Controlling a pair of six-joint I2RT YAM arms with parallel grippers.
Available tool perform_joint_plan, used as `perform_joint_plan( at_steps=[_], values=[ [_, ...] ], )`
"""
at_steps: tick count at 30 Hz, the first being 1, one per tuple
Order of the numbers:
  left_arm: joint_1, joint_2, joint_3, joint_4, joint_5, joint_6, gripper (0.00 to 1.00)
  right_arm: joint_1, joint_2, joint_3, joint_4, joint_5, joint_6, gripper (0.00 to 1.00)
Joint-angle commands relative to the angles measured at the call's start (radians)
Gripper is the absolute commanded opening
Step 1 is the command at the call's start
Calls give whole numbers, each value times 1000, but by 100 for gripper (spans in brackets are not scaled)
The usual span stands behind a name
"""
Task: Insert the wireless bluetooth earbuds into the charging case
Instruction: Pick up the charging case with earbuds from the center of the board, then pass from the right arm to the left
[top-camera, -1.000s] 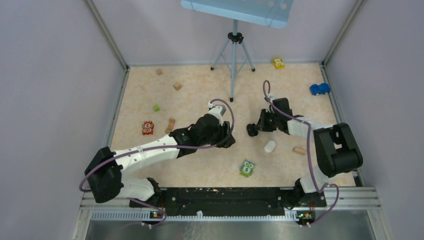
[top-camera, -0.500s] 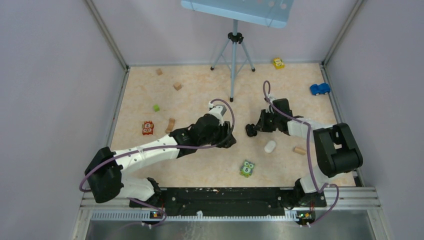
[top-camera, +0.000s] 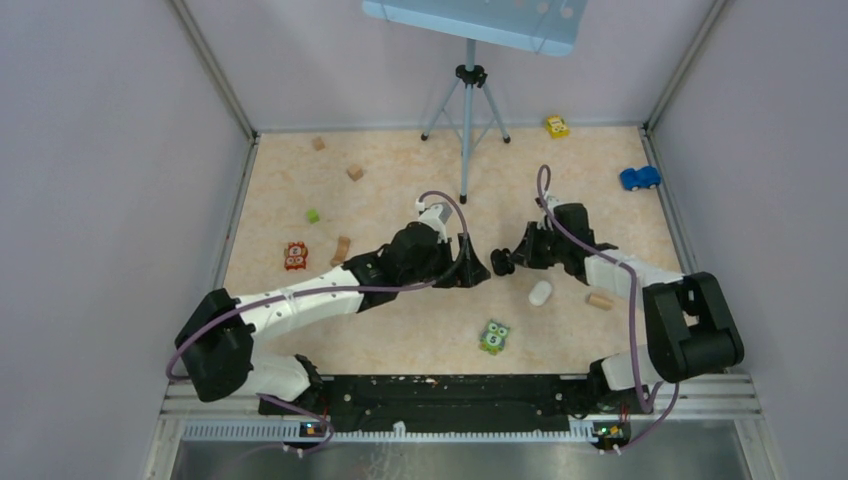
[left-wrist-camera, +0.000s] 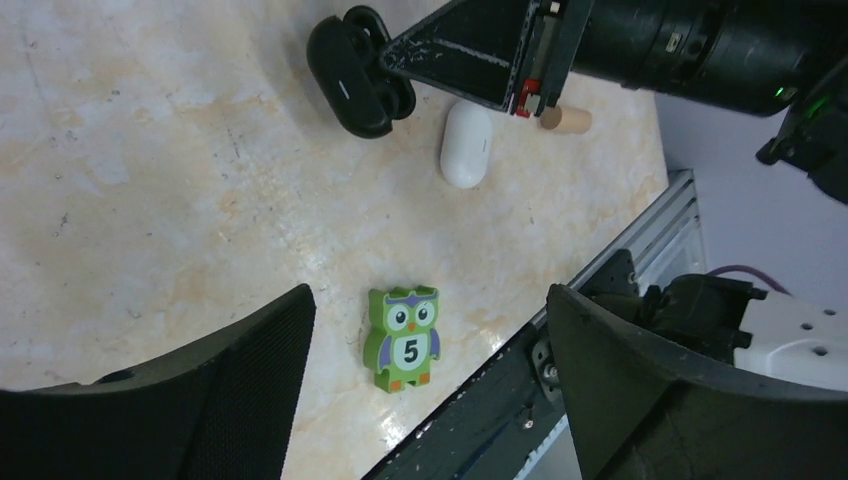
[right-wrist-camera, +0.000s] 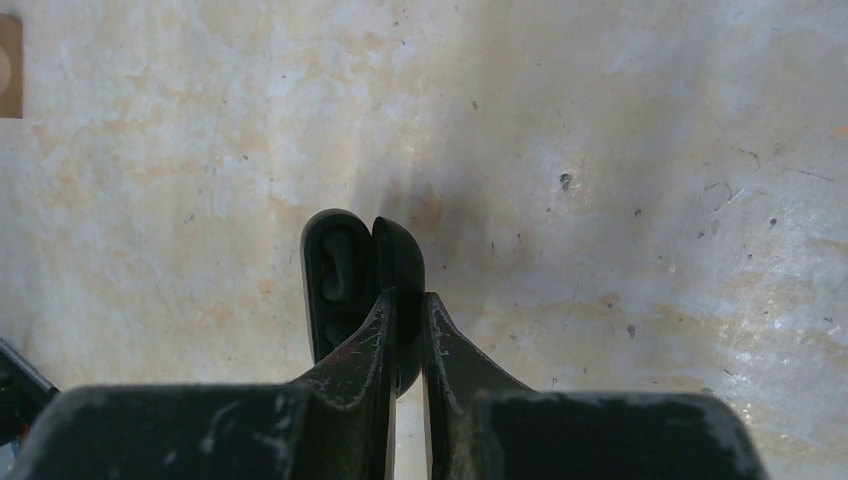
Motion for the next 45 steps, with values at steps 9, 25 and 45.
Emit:
perform_joint_plan(
  at_steps=[9,25,45],
  values=[
    [97,154,-56,319,237,-129,90,7,-116,-61,75,-42,66,0],
    [96,314,-72,588,233,-205,76,26,-203,-49,16,-53,65,0],
    [101,400,23,555,196,-181,56,37,-230,-35,-8,-62,65,0]
  ],
)
